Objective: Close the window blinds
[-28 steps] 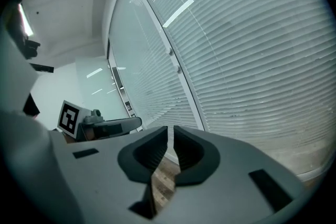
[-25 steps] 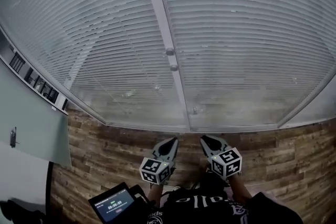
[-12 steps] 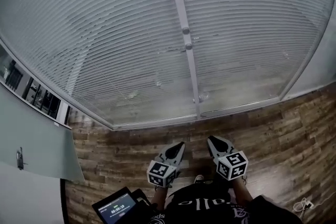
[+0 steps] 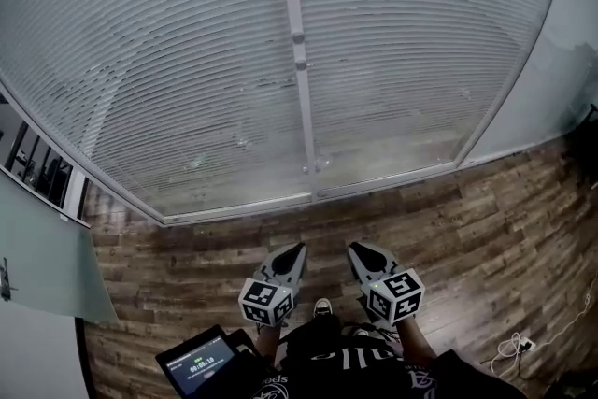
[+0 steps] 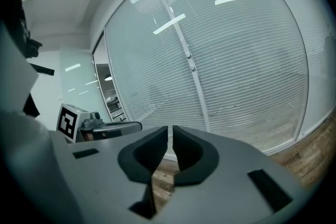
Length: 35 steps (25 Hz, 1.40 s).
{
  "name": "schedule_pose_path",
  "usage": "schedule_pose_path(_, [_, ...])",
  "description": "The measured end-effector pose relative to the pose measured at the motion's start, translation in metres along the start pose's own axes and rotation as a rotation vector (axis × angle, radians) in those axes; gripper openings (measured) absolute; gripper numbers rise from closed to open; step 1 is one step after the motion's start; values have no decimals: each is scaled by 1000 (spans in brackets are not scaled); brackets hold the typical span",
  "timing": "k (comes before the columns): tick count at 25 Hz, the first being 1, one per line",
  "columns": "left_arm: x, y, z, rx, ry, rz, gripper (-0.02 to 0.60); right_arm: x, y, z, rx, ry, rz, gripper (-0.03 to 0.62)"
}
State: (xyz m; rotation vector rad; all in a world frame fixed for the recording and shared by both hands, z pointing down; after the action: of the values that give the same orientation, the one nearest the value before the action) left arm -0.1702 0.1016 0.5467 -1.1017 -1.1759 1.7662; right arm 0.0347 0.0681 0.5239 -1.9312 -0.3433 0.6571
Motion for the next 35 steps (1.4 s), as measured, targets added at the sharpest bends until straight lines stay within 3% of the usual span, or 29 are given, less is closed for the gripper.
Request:
schedule_pose_path(4, [13,-8,-35,-7,-1,-10,5,41,-14,16,14,15,3,32])
schedule_pose_path(9, [49,-26,-113,16,-4,-21,5,117,-46,30,13,24,3,32])
schedule_pose_path(17, [115,-67,-201,23,8,23,5,186,-87,50,-10,77,18,32])
schedule_pose_path(23, [141,-59,-214,-9,18,-17,5,206,-86,73,21,97,-16,32])
schedule_pose_path(35, [158,-45,-213,-49,-57,-50,5,208,-80,101,51,51,-57,32])
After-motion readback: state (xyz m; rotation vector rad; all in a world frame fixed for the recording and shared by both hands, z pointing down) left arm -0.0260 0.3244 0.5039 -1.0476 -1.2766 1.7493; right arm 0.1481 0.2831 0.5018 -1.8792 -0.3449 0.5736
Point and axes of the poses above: the fingertips, and each gripper's own axes: x backward along the fingers, z to its left, y out of its top, the point moved 9 cm from there along x, backward along the fingers, and after that the axes turned 6 degrees about y, right-handed, at the moved point
